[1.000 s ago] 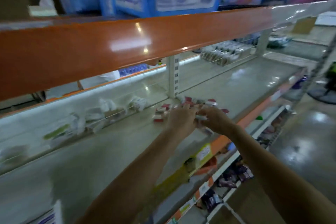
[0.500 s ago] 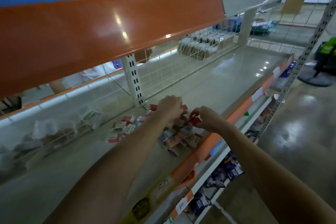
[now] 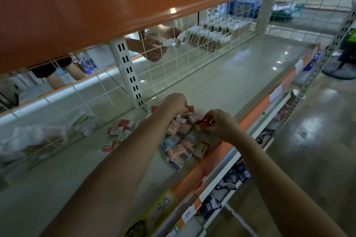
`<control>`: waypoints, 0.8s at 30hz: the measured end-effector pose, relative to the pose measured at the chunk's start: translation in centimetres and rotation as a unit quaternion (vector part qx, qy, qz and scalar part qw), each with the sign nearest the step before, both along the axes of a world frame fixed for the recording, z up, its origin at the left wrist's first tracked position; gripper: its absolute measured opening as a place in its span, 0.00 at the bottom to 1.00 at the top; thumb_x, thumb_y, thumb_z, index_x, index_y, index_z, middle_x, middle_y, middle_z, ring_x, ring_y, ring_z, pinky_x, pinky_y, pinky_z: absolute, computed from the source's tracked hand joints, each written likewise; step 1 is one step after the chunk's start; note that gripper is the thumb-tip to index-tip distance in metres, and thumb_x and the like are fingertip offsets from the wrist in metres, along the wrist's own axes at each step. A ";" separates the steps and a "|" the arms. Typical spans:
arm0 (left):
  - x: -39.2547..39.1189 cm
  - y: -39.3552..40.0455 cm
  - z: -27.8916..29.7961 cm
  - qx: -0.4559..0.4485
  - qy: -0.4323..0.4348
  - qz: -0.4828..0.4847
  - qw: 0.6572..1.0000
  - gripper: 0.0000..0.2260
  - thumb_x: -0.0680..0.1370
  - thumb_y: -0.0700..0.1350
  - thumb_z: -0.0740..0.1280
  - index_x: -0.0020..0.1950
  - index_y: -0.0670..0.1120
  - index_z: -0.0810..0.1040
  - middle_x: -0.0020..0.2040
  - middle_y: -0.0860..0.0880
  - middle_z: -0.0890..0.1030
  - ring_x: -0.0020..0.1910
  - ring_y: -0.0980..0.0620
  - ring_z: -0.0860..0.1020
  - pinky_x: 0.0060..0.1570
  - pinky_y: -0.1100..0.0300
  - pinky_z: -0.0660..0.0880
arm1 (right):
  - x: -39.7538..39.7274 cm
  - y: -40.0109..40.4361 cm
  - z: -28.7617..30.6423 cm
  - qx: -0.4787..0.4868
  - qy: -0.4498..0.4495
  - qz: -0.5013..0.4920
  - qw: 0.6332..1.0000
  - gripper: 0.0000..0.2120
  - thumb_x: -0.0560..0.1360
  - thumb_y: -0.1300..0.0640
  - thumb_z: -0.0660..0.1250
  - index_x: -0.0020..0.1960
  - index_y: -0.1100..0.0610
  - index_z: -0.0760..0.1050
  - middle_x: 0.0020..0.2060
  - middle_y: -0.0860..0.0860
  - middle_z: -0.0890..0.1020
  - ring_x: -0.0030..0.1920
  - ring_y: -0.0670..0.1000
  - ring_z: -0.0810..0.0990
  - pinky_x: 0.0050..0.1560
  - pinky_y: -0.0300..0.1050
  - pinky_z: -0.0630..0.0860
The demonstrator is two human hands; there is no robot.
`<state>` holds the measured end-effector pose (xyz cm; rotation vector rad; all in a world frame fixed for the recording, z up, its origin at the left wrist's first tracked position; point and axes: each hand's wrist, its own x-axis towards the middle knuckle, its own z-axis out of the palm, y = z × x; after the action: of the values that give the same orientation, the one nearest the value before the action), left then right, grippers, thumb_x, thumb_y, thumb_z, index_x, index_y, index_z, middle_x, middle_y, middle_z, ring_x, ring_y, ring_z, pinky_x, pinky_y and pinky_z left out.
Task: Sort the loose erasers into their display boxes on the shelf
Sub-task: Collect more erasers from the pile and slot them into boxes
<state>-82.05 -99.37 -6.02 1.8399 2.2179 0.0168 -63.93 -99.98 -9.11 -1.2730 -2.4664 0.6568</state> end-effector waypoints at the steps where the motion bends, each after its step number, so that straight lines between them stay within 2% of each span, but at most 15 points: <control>1: -0.1 0.1 0.1 -0.006 -0.003 -0.003 1.000 0.11 0.75 0.45 0.68 0.56 0.44 0.81 0.52 0.45 0.81 0.50 0.47 0.78 0.43 0.60 0.69 | 0.2 0.1 0.0 0.007 0.000 -0.002 1.000 0.13 0.72 0.54 0.70 0.54 0.58 0.76 0.48 0.53 0.76 0.46 0.50 0.74 0.47 0.42 0.73; 4: -0.1 0.2 0.5 -0.026 -0.011 -0.011 1.000 0.12 0.76 0.43 0.67 0.59 0.43 0.80 0.54 0.44 0.81 0.52 0.46 0.78 0.45 0.60 0.70 | 1.0 0.4 -0.3 0.029 0.001 -0.012 1.000 0.12 0.73 0.56 0.69 0.55 0.59 0.76 0.50 0.54 0.75 0.46 0.50 0.74 0.47 0.40 0.71; 8: 0.0 0.5 0.7 -0.057 -0.005 -0.009 0.998 0.12 0.75 0.42 0.67 0.58 0.44 0.80 0.54 0.44 0.81 0.51 0.46 0.79 0.46 0.58 0.73 | 1.5 0.6 -0.6 0.033 0.001 -0.020 0.999 0.13 0.73 0.57 0.69 0.56 0.59 0.76 0.53 0.55 0.74 0.51 0.54 0.75 0.54 0.45 0.73; 11: 0.1 1.0 0.7 -0.078 0.005 -0.016 0.997 0.12 0.73 0.43 0.69 0.56 0.45 0.81 0.52 0.45 0.82 0.49 0.46 0.80 0.48 0.56 0.76 | 1.5 0.9 -0.9 0.040 0.018 -0.044 0.998 0.13 0.73 0.57 0.70 0.55 0.60 0.77 0.53 0.56 0.74 0.52 0.55 0.75 0.52 0.44 0.72; 15: 0.3 1.4 0.5 -0.069 0.032 -0.032 0.997 0.12 0.73 0.47 0.70 0.54 0.44 0.82 0.51 0.44 0.82 0.48 0.46 0.80 0.42 0.59 0.72 | 1.3 1.1 -1.1 0.044 0.040 -0.083 0.995 0.12 0.73 0.58 0.69 0.55 0.60 0.77 0.53 0.56 0.74 0.51 0.55 0.75 0.48 0.41 0.68; 18: 0.2 1.3 0.1 -0.038 0.041 -0.040 0.998 0.12 0.74 0.45 0.69 0.56 0.43 0.80 0.52 0.44 0.81 0.50 0.46 0.78 0.43 0.58 0.71 | 1.1 1.1 -1.3 0.042 0.050 -0.093 0.994 0.12 0.73 0.58 0.68 0.56 0.60 0.76 0.54 0.55 0.74 0.51 0.55 0.75 0.47 0.41 0.68; 20: -0.1 0.5 -0.1 0.013 0.035 -0.047 0.998 0.13 0.74 0.44 0.69 0.58 0.44 0.77 0.53 0.46 0.79 0.51 0.48 0.77 0.44 0.59 0.69 | 1.1 1.0 -1.1 0.035 0.061 -0.093 0.993 0.12 0.74 0.57 0.68 0.56 0.60 0.75 0.54 0.55 0.74 0.51 0.55 0.76 0.48 0.43 0.71; 24: -0.3 -2.8 -0.1 0.137 -0.051 -0.048 0.988 0.14 0.74 0.44 0.69 0.59 0.45 0.76 0.53 0.48 0.78 0.50 0.51 0.75 0.46 0.61 0.68 | 1.2 0.1 -0.2 0.028 0.111 -0.066 0.991 0.13 0.73 0.55 0.69 0.55 0.59 0.75 0.51 0.54 0.77 0.48 0.53 0.77 0.52 0.48 0.76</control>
<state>-82.38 -102.19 -6.09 2.0334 2.1414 0.4081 -62.76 -99.92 -9.30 -1.2566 -2.1855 0.6515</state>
